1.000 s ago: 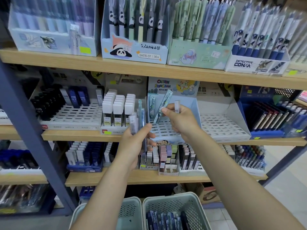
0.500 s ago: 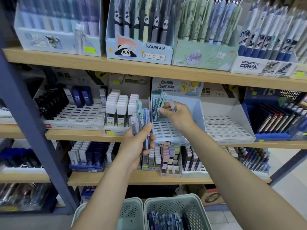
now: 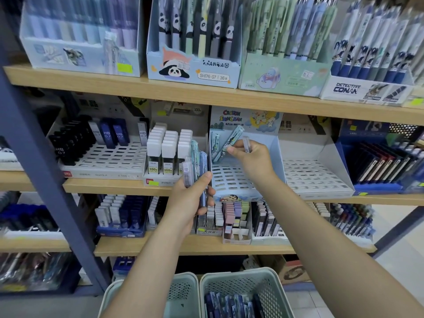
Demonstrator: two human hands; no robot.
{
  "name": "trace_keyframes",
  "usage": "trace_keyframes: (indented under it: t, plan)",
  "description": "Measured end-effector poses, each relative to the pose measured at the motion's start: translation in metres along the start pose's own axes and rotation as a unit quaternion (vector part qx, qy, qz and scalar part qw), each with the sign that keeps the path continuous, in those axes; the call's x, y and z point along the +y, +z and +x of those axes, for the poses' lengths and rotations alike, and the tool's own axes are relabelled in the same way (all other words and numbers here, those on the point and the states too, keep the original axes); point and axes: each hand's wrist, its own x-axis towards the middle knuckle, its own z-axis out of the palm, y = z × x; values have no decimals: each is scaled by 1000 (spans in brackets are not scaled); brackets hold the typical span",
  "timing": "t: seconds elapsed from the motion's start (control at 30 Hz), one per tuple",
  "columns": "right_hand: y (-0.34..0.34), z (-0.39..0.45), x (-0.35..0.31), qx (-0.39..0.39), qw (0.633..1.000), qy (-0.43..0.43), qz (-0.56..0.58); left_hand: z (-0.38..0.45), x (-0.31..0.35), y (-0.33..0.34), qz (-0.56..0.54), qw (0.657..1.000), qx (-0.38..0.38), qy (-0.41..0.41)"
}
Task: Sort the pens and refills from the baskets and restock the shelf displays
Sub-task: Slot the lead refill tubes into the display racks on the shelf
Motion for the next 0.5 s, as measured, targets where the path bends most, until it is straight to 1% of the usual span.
trace_keyframes:
  t: [0.1, 0.17, 0.3, 0.5]
  plan:
    - [-2, -1, 2, -15, 1000, 0, 1, 1, -2, 0, 9, 1000, 9, -2]
    - [-2, -1, 1, -31, 999, -7, -20, 2, -3, 0, 16, 1000, 12, -3]
    - [-2, 1, -1, -43, 996, -17, -81, 3, -5, 0, 26, 999, 21, -8]
    - [6, 6, -8, -86, 976, -33, -196, 3, -4, 1, 23, 999, 24, -12]
